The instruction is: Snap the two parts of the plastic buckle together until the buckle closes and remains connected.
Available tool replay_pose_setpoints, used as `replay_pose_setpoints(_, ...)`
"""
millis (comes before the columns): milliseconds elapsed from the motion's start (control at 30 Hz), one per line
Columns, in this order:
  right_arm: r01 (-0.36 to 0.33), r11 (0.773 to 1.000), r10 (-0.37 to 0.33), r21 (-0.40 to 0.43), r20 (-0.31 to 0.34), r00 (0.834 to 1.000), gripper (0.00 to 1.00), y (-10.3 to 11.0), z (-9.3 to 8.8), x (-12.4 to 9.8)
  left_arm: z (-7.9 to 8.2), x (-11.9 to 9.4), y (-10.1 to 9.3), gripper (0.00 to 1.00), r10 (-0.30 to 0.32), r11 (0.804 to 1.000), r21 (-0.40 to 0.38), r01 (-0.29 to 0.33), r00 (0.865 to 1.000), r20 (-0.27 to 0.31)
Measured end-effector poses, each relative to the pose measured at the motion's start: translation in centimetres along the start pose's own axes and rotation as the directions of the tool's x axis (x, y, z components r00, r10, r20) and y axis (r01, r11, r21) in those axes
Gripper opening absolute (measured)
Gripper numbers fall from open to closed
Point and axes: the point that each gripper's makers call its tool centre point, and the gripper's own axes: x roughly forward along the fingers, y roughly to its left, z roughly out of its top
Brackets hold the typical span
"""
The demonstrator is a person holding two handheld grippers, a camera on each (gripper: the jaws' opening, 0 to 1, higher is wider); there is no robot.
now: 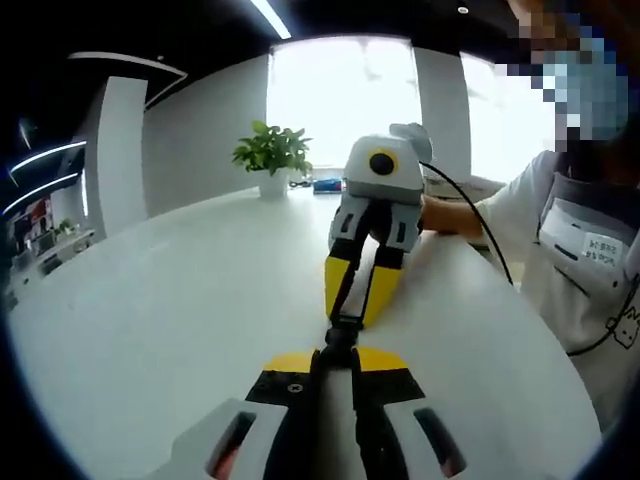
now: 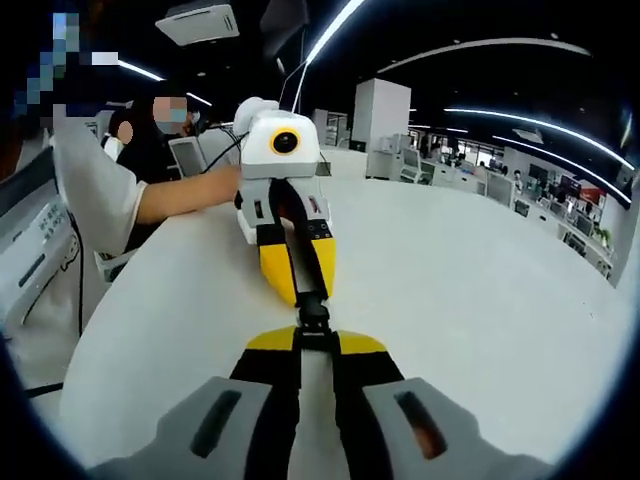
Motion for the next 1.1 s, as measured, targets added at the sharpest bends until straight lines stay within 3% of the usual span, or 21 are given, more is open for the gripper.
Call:
replay_pose_setpoints(167,-0.018,1.000,0.018,-0.016,0.011,1.000,0.11,-0.1,0.0,0.1,0.0,-0.1,-0.1,0.10,-0.008,1.000,0.016,0.008,1.000,-0.005)
replay_pose_setpoints(333,-0.084,0.996,0.084,-0.023,0.033,0.996,0.10,0.2,0.0,0.1,-0.1,-0.1,-0.5,0.10,-0.052,0.998,0.043,0.052,0.999,-0.007)
replay_pose_setpoints(667,-0.260,0.964,0.263,-0.061,0.055,0.963,0.10,1.7,-0.1,-0.4,-0.1,0.2,-2.3,0.10,-0.192,0.978,0.085,0.192,0.981,-0.011)
replay_pose_setpoints(867,-0.239,0.969,0.242,-0.060,0.044,0.969,0.10,1.7,0.0,-0.4,0.0,0.3,-2.3,0.10,-0.181,0.981,0.072,0.182,0.983,-0.016)
replay_pose_setpoints(1100,-0.173,0.984,0.175,-0.047,0.037,0.984,0.09,1.9,0.1,-0.4,0.0,0.3,-2.5,0.09,-0.121,0.992,0.044,0.121,0.993,-0.010)
